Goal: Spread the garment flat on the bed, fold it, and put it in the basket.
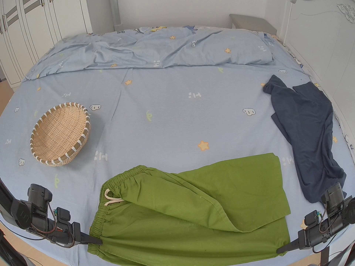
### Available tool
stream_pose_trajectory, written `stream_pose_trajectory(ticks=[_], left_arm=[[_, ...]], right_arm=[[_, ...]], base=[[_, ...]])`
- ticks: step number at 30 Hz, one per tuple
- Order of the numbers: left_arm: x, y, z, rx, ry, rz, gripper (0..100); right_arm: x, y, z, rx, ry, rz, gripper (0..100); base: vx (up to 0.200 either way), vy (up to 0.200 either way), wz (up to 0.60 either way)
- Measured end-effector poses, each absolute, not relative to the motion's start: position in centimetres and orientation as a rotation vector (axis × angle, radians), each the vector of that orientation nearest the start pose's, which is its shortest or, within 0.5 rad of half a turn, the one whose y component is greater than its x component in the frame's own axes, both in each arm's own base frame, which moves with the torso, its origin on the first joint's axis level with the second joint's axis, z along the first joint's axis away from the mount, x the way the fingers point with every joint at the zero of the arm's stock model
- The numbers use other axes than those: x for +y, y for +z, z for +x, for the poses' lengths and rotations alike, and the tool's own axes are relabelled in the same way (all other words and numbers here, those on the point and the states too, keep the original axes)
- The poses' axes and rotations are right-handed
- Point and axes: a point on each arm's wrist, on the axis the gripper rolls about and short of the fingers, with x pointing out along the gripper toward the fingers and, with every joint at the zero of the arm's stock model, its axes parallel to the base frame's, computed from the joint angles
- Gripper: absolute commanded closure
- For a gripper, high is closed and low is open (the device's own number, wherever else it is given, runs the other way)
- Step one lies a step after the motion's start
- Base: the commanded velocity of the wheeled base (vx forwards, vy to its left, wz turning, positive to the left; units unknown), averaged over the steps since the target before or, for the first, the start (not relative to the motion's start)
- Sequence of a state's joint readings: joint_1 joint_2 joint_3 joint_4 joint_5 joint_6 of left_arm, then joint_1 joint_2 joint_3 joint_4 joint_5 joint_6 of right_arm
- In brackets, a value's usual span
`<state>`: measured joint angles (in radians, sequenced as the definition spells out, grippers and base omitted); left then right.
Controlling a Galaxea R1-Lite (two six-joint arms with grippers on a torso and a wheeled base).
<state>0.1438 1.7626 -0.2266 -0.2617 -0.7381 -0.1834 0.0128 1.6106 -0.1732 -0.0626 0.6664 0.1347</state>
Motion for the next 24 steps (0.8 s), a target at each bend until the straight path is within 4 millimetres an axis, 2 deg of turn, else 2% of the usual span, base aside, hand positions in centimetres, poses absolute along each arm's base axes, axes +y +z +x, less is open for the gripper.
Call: stream_pose_trajectory(ticks=[2,3,5,6,17,24], left_arm=[[0.9,2.9,16.7,1.228,-0.392,-0.697,100],[0.8,2.9,16.7,1.233,-0.388,-0.693,100],[0.8,2.8,16.7,1.235,-0.386,-0.689,100],[0.8,2.8,16.7,1.235,-0.382,-0.685,0],[0.8,2.9,16.7,1.229,-0.385,-0.689,0],[0.9,4.8,16.3,1.148,-0.370,-0.699,0]], right_arm=[[1.6,4.0,12.8,1.374,0.478,0.551,100],[1.6,4.0,12.8,1.376,0.479,0.546,0],[1.6,3.9,12.9,1.379,0.479,0.540,0],[1.6,3.8,12.9,1.382,0.474,0.536,0],[1.6,3.8,13.0,1.353,0.490,0.535,0],[1.5,4.4,12.8,1.245,0.511,0.507,0]], base=[[0.000,0.000,0.00],[0.000,0.000,0.00],[0.000,0.000,0.00],[0.000,0.000,0.00],[0.000,0.000,0.00],[0.000,0.000,0.00]])
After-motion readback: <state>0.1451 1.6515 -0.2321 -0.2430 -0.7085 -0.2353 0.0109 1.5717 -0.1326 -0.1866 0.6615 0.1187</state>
